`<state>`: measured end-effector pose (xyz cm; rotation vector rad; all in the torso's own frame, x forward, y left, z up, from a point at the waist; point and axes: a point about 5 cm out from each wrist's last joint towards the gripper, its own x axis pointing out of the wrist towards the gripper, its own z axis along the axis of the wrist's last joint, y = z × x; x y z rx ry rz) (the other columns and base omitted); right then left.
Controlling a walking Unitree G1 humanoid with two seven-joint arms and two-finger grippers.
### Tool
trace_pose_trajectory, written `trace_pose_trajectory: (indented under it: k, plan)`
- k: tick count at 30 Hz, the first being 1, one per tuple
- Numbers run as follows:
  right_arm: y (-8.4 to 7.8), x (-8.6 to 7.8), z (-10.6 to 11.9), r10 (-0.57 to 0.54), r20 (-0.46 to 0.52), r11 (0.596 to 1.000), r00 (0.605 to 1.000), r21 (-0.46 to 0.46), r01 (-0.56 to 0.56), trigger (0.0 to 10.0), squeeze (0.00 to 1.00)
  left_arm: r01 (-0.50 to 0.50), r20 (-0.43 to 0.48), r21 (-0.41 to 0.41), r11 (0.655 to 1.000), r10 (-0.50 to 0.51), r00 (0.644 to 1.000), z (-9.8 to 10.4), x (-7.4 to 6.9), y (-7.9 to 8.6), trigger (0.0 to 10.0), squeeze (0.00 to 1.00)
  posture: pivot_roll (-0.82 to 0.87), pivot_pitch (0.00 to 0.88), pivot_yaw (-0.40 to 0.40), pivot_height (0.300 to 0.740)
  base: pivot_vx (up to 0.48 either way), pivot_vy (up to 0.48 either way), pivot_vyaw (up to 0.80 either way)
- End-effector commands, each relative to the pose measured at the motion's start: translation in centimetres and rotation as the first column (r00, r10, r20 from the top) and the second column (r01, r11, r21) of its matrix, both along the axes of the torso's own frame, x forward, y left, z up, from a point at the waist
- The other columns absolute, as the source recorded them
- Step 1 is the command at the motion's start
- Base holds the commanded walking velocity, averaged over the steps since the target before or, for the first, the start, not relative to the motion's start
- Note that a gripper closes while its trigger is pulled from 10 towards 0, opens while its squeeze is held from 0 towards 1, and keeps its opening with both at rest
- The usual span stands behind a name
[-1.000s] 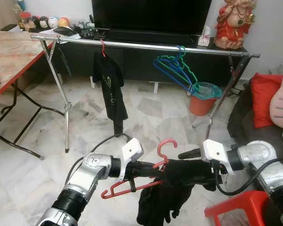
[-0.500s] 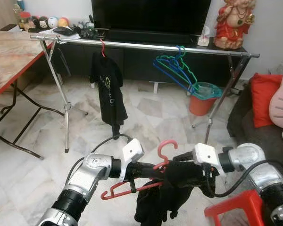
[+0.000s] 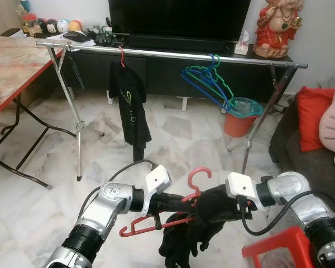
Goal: Hang hanger
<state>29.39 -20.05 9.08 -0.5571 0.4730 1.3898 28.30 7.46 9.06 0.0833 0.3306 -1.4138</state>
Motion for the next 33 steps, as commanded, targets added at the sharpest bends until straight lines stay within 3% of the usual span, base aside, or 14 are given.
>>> trace_pose_trajectory:
  k: [1, 33]
  plan:
    - [0.3, 0.1, -0.2, 0.015, -0.005, 1.000, 1.000, -0.013, -0.015, 0.0, 0.00, 0.019, 0.048, -0.029, 0.999, -0.017, 0.999, 1.3, 0.2, -0.5, 10.0, 0.00, -0.02, 0.000, -0.063, 0.740, 0.000, 0.000, 0.00]
    - [1.5, -0.2, -0.8, 0.030, -0.059, 0.998, 0.998, 0.049, -0.027, 0.0, 0.00, 0.033, 0.124, -0.062, 0.998, -0.026, 0.992, 2.0, 0.5, -1.2, 10.0, 0.00, -0.02, 0.000, -0.070, 0.740, 0.000, 0.000, 0.00]
